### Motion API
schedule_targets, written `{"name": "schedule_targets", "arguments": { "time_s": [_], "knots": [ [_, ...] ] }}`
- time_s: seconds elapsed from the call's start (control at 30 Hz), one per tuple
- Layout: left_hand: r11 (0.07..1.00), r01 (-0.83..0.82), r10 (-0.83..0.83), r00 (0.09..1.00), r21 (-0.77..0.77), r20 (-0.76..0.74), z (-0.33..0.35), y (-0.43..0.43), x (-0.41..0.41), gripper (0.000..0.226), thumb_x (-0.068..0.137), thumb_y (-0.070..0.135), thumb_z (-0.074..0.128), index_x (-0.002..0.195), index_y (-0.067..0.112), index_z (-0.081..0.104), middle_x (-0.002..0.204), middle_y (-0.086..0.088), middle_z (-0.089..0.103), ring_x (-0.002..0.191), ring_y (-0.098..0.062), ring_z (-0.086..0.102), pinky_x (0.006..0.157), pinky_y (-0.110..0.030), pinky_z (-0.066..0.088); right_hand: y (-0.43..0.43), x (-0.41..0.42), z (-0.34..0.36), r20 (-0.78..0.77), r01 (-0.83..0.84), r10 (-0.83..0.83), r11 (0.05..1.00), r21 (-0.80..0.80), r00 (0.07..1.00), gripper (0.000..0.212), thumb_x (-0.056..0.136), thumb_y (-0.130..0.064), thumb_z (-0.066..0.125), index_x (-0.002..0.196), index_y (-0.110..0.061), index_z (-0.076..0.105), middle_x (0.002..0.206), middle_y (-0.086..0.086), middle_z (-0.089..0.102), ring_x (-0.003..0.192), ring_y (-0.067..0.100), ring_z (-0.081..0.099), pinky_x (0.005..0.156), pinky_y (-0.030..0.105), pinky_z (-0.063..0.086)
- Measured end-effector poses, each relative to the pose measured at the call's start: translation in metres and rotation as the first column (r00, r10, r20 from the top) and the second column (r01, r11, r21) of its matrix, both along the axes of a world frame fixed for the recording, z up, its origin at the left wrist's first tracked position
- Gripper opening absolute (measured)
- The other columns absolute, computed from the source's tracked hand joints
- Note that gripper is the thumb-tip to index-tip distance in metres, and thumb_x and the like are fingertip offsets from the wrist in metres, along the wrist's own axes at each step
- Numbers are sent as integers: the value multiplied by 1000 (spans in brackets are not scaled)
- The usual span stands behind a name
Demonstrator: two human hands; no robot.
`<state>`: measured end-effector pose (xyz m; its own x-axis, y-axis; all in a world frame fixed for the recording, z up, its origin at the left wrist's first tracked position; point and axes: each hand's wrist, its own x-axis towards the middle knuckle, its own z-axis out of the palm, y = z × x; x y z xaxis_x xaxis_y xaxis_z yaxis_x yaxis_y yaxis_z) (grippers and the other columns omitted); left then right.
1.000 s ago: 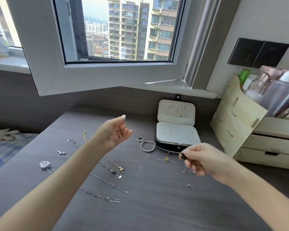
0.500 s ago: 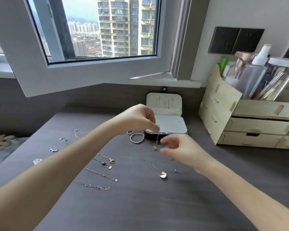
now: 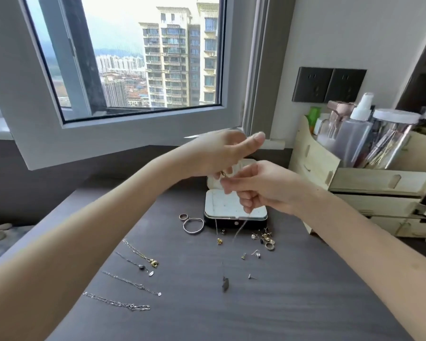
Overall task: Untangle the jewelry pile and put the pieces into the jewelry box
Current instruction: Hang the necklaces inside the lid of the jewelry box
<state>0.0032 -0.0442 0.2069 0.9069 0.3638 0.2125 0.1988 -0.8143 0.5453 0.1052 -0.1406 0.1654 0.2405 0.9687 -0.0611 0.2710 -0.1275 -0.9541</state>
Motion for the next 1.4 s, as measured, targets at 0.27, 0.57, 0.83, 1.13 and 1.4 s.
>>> {"name": "schedule_targets", "arguments": {
  "time_s": [0.27,0.57,0.83,1.13,1.4],
  "knots": [
    [892,121,0,963,-436,269,4,42,17,59,97,51,25,108,5,61,104,-14,66,94,-23,65,84,-35,55,12,25,54,92,10,-28,981,194,995,19,92,-22,59,82,-5,62,55,2,52,49,13,51,53,26,52],
    [969,-240,245,966,-64,82,-102,97,105,43,79,-8,40,108,8,68,116,-6,65,108,-20,58,87,-26,47,52,83,89,190,190,-260,927,323,947,21,94,-20,58,79,-5,62,53,2,54,47,12,53,51,26,52],
    [915,-167,176,984,367,9,-161,107,176,45,87,6,44,128,22,53,126,-2,51,119,-26,39,99,-34,21,100,140,86,248,354,-464,854,382,851,22,93,-18,58,75,-5,61,44,-5,52,41,8,49,47,23,51],
    [879,-252,253,966,406,51,-184,104,188,39,70,27,31,90,12,62,100,-5,52,101,-28,44,92,-37,20,136,171,78,159,444,-564,768,462,810,24,94,-14,55,72,-6,57,48,0,50,40,9,45,46,23,48],
    [790,-334,148,918,515,369,-200,102,182,16,51,14,63,58,17,49,58,1,50,56,-26,48,69,-40,45,141,184,49,123,468,-549,792,393,827,25,94,-14,55,71,-6,56,51,2,51,42,10,48,49,24,51]
  ]
}}
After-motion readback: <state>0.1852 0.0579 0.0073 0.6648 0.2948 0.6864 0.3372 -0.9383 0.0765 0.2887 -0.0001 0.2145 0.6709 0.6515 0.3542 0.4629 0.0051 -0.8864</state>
